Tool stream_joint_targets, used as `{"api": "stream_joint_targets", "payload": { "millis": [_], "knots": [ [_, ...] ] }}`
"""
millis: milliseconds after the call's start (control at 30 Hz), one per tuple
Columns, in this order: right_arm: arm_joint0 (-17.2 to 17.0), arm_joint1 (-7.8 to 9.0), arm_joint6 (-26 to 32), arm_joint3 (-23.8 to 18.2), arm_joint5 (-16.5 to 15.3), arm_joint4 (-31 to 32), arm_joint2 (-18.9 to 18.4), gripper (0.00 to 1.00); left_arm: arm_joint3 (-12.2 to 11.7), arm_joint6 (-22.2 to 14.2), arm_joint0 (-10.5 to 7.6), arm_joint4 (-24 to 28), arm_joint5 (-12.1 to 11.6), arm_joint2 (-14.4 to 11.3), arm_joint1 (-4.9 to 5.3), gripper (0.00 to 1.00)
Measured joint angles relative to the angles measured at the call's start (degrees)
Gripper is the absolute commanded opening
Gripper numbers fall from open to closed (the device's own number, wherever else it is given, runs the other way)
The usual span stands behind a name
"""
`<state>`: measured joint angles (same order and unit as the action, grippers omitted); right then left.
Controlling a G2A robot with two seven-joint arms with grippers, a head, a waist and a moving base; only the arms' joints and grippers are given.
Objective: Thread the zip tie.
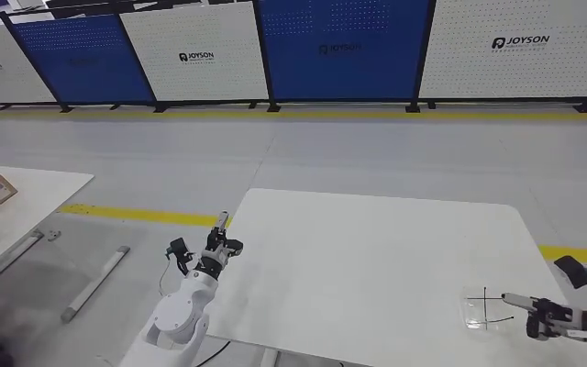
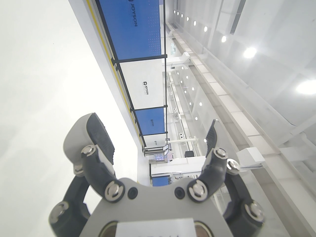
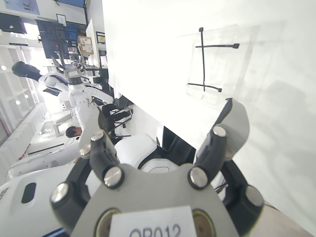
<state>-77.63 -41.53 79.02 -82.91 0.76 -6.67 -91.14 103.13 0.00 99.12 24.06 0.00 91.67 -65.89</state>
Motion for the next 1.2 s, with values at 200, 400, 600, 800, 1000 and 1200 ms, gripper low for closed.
{"api": "stream_joint_targets", "payload": {
  "millis": [200, 400, 600, 800, 1000, 1200],
  "knots": [
    [0.31, 0.06, 0.62, 0.55, -1.73, -0.54, 0.39, 1.00, 0.00, 0.00, 0.00, 0.00, 0.00, 0.00, 0.00, 1.00],
    [0.44, 0.08, 0.51, 0.79, -2.19, -0.28, 0.50, 1.00, 0.00, 0.00, 0.00, 0.00, 0.00, 0.00, 0.00, 1.00],
    [2.98, 0.91, 0.62, 1.91, -1.94, 3.22, 4.25, 1.00, 0.00, 0.00, 0.00, 0.00, 0.00, 0.00, 0.00, 1.00],
    [8.43, 1.35, 0.43, 4.69, -0.66, 7.87, 9.47, 1.00, 0.00, 0.00, 0.00, 0.00, 0.00, 0.00, 0.00, 1.00],
    [8.65, 1.31, 0.32, 4.87, -0.55, 7.81, 9.49, 1.00, 0.00, 0.00, 0.00, 0.00, 0.00, 0.00, 0.00, 1.00],
    [8.41, 1.31, 0.55, 4.19, -1.40, 7.86, 9.88, 1.00, 0.00, 0.00, 0.00, 0.00, 0.00, 0.00, 0.00, 1.00]
  ]
}}
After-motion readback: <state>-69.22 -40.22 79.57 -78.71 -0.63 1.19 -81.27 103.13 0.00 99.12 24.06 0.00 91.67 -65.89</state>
